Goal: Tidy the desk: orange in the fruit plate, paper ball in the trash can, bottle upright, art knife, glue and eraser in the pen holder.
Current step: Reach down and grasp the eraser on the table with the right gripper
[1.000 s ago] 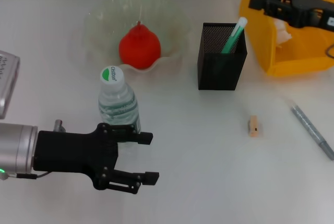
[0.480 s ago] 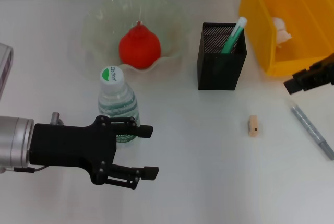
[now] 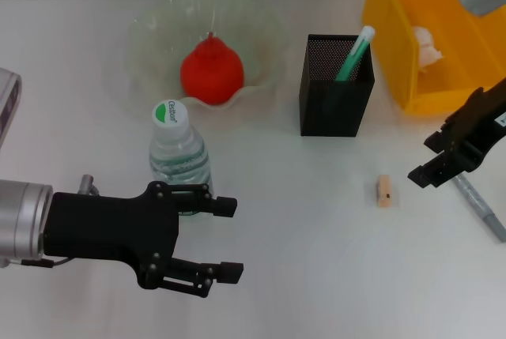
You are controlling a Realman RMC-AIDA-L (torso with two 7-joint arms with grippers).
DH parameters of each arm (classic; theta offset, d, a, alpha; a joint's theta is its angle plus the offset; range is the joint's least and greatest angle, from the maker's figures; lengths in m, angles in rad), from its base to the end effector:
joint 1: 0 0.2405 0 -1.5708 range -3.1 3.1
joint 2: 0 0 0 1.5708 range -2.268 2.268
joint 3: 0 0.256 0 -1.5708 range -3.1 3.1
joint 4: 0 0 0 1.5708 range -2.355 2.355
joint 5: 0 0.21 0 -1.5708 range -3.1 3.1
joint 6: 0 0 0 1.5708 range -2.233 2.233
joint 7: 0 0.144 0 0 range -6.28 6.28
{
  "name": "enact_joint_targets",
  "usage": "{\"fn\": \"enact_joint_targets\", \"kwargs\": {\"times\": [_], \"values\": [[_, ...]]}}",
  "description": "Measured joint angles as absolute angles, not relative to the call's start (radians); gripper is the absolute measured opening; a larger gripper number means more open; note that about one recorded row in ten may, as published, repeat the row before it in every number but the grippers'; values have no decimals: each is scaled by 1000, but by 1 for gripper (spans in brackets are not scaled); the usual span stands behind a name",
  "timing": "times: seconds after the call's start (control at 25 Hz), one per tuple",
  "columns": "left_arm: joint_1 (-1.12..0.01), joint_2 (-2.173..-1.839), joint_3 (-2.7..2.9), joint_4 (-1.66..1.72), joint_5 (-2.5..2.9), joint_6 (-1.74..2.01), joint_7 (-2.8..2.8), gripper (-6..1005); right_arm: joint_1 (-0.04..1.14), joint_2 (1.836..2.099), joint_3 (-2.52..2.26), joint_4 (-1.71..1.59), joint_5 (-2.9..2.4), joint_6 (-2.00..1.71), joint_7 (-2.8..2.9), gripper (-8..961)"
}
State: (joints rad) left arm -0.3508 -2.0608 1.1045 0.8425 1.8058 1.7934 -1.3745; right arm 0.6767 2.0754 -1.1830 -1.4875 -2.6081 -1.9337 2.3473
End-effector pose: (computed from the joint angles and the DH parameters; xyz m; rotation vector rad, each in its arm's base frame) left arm -0.2436 0.2603 -0.0108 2.9522 0.3695 0.7303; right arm 0.1575 0.3362 0.0482 -2.7862 0.7499 -0.6042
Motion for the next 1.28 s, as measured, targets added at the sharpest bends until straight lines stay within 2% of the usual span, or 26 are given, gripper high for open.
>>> {"fn": "enact_joint_targets", "kwargs": {"times": [0.28, 0.6, 1.28], "values": [[-352, -2066, 1104, 835, 1800, 1803, -1376, 846, 732, 2073, -1202, -1345, -2626, -1853, 2140, 681], [-352, -2068, 1105, 834, 1799, 1804, -1385, 846, 847, 2076, -1259, -1041, -2722, -1696, 1996, 662], [-356, -2068, 1105, 833, 1799, 1796, -1391, 846, 919, 2087, -1350, -841, -2703, -1552, 1984, 622]]}}
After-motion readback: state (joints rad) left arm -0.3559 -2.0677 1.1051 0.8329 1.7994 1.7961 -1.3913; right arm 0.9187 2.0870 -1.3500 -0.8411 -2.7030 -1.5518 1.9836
